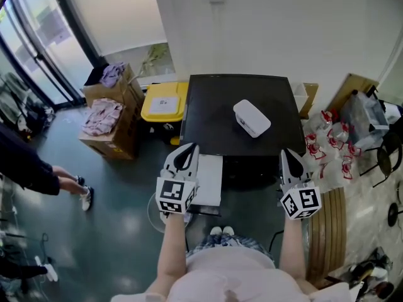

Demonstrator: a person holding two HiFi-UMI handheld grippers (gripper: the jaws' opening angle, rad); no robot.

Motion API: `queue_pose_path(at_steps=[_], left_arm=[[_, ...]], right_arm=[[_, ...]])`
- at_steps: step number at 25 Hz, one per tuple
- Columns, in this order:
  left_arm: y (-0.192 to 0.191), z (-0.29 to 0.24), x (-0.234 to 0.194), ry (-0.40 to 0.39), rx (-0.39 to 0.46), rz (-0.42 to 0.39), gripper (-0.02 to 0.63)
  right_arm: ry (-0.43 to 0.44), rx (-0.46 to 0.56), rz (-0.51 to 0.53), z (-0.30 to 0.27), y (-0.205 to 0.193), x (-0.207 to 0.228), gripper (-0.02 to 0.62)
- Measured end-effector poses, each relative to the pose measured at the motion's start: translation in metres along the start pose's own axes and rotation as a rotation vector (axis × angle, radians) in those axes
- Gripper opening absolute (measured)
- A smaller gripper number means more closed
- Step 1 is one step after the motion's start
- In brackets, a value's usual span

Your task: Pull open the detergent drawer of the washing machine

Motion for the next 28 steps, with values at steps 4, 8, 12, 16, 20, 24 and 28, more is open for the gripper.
queue_pose_path(at_steps=[4, 8, 12, 16, 20, 24, 28], left_arm=[[-0.002, 0.001, 0.002, -0.014, 0.002, 0.003, 0.026], [-0.004, 0.002, 0.004, -0.023, 0.005, 0.004, 0.026], [-0.004, 0.0, 0.005, -0.03, 0.009, 0.014, 0.026], [-0.001, -0.004, 0.005, -0.034, 0.015, 0.024, 0.026], [-0.001, -0.007, 0.003, -0.038, 0.016, 0.025, 0.026], [-0.001, -0.01, 0.001, -0.043, 0.01, 0.023, 0.026], [-0.004, -0.013, 0.001, -0.045, -0.001, 0.021, 0.026]], right_arm=[[-0.039, -0.003, 0.001, 0.004, -0.002, 0.003, 0.017], [-0.067, -0.002, -0.022, 0.009, -0.004, 0.008, 0.015], [-0.085, -0.011, -0.027, 0.011, -0.003, 0.012, 0.014], [-0.093, -0.029, -0.033, 0.009, -0.006, 0.014, 0.014], [-0.103, -0.042, -0.021, 0.007, -0.009, 0.013, 0.014], [-0.109, -0.05, -0.014, 0.003, -0.01, 0.014, 0.014], [-0.1, -0.048, -0.023, 0.001, -0.012, 0.014, 0.014]])
Point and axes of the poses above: the fingertips, and each gripper's own axes: z backward along the fingers, x to its right, y out of its top, the point moved 6 cm from there along z, backward along the fingers, and after that the axes turned 8 degrees about -x, right-handed, at the moved point
